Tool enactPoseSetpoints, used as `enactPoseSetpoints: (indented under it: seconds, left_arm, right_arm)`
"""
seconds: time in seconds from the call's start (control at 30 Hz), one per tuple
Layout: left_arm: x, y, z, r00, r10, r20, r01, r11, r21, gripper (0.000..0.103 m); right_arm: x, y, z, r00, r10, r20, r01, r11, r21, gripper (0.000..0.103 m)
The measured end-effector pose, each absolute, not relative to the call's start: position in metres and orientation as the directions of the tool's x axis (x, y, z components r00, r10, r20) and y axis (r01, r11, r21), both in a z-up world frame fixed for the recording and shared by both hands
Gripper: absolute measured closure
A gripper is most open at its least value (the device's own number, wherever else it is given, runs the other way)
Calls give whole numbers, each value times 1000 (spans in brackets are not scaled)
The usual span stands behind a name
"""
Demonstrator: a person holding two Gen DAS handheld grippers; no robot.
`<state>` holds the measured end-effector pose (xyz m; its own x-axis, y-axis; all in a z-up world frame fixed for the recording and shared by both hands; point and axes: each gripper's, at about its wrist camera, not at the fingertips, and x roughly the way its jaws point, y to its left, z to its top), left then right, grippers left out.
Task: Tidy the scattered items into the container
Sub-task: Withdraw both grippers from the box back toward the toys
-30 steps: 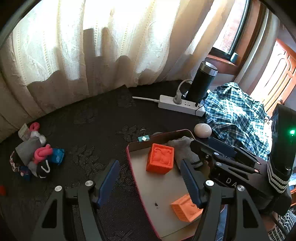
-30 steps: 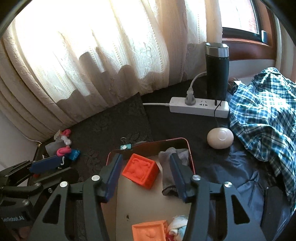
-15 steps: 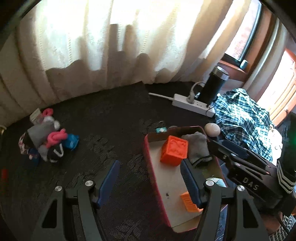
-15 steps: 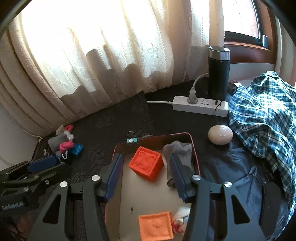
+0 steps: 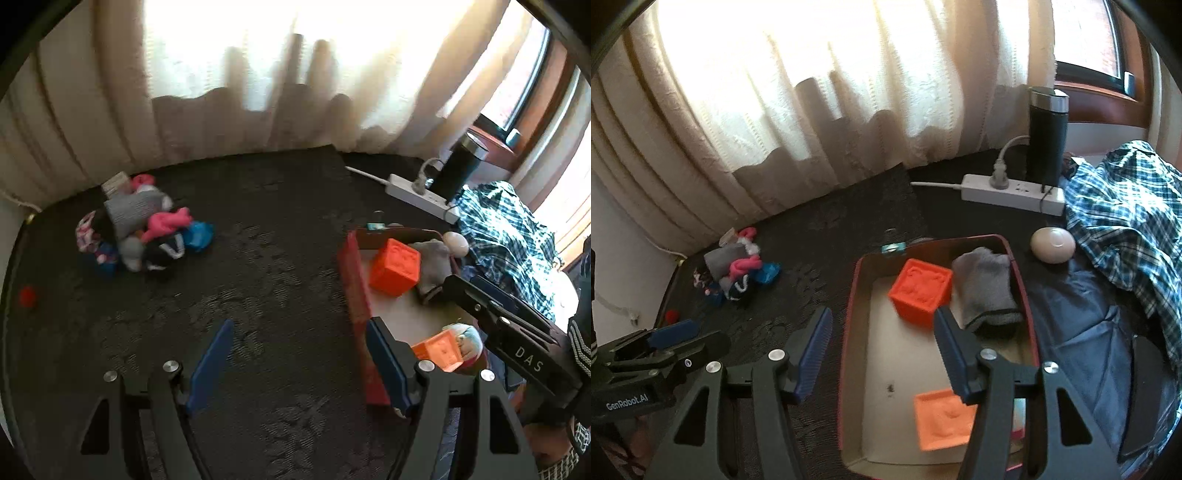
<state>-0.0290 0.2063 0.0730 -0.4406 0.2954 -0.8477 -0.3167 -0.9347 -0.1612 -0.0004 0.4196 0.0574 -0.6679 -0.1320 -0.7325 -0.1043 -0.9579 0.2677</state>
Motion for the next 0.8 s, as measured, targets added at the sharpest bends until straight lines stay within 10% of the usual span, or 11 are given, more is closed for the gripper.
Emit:
enactPoseSetpoints:
  seconds: [0.8]
  left_arm:
    - [-43, 2, 78, -489, 200, -849, -112, -980, -166, 27]
  right_arm:
    - [-21, 250, 60, -638, -228, -735, 37, -963, 266, 38]
